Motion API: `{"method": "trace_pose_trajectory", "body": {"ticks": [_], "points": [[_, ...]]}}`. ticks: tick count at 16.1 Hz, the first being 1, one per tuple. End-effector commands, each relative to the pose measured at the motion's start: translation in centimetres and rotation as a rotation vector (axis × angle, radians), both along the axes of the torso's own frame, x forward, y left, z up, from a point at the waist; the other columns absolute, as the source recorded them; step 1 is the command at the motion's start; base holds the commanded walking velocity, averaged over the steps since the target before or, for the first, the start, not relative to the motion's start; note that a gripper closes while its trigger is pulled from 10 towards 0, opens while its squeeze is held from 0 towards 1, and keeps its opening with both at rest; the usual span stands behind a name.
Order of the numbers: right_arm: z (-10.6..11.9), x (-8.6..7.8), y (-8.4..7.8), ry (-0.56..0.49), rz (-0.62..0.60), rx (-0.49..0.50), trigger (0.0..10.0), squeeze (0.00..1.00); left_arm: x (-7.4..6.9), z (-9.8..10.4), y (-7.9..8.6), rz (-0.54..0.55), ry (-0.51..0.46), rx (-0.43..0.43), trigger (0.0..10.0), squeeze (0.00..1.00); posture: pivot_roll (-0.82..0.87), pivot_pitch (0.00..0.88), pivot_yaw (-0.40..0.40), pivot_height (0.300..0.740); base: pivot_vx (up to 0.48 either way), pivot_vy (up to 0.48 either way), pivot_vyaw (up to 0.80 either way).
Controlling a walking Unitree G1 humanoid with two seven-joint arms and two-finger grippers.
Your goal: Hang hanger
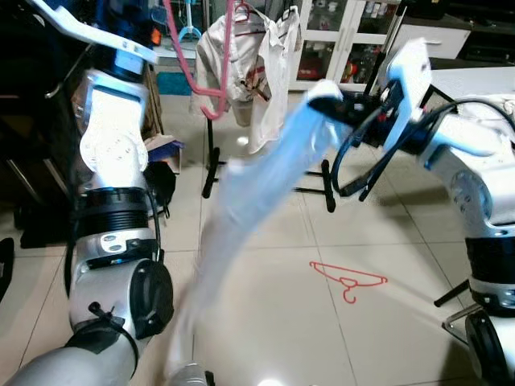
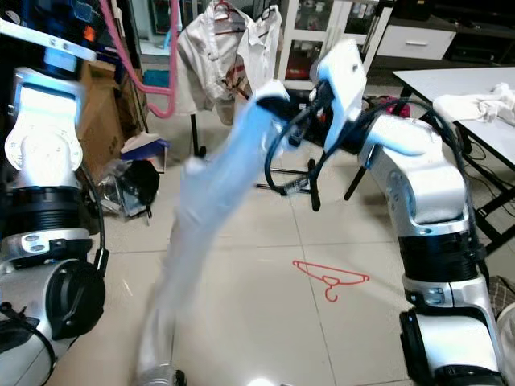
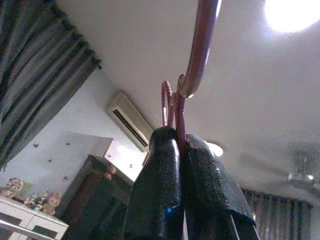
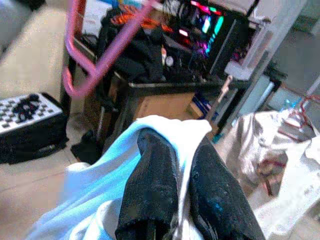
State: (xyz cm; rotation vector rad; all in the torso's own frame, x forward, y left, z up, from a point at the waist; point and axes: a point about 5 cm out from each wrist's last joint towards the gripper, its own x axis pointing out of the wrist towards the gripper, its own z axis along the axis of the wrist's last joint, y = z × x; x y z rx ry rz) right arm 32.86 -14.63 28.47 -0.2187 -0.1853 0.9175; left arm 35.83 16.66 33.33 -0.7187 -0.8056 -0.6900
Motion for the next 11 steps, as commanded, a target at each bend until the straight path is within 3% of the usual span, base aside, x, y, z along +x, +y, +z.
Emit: {"method": "trace_pose_trajectory", "body": {"ticks": [1, 5, 11], "points": [[2.5, -0.7, 0.0, -0.059, 0.011, 0.054, 10.0, 0.0, 0.1, 0.9, -0.4, -0.014, -0.042, -0.013, 10.0, 0.0, -0.06, 0.0, -0.074, 0.74, 0.0, 0.0, 0.0], [4.2, -1.6, 0.4, -0.081, 0.056, 0.074, 10.0, 0.0, 0.6, 0.3, -0.8, -0.027, -0.042, 0.003, 10.0, 0.0, -0.08, 0.0, -0.07, 0.74, 0.0, 0.0, 0.0], [5.6, -2.4, 0.9, -0.106, 0.065, 0.084, 10.0, 0.0, 0.6, 1.6, -2.3, -0.093, -0.104, -0.007, 10.0, 0.0, -0.1, 0.0, -0.057, 0.74, 0.0, 0.0, 0.0]]}}
